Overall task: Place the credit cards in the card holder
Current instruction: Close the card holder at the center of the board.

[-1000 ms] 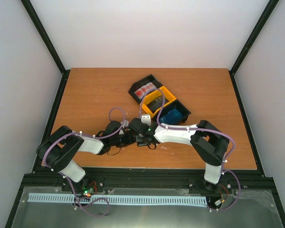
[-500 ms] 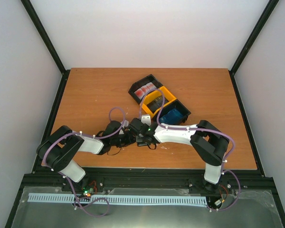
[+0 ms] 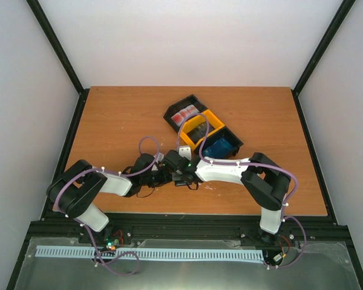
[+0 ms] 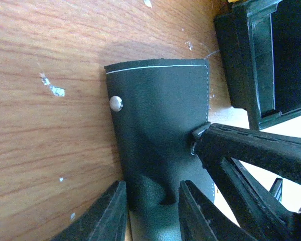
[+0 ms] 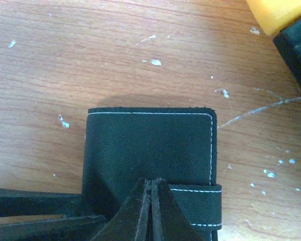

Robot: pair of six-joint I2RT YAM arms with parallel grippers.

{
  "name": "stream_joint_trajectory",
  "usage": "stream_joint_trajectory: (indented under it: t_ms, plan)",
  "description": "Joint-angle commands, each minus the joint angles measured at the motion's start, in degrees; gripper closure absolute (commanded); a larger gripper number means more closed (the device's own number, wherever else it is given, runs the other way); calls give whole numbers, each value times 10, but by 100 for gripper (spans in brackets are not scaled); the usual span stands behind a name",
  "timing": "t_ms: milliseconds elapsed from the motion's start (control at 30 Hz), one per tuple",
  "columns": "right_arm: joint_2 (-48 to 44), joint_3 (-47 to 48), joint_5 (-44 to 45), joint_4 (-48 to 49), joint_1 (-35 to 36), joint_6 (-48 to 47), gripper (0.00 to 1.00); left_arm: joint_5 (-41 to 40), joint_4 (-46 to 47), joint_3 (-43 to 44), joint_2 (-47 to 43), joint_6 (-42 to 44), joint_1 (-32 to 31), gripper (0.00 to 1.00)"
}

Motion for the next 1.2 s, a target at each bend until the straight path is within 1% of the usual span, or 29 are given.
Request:
stream_joint_trajectory:
  t_ms: [0, 233, 400, 1000, 1167]
  plan:
    - [15, -3, -6, 19, 4, 8, 97, -33, -109, -21, 36, -1, 2, 68]
    - [2, -3, -6, -6, 4, 12, 97, -33, -109, -22, 37, -1, 2, 68]
    - [-17, -3, 11, -22, 4, 14, 97, -31, -106, -22, 40, -2, 3, 68]
    - [9, -1, 3, -14, 4, 13, 97, -30, -103, -24, 42, -3, 2, 68]
    - [3, -2, -1, -26, 4, 16, 97, -31, -104, -24, 42, -3, 3, 68]
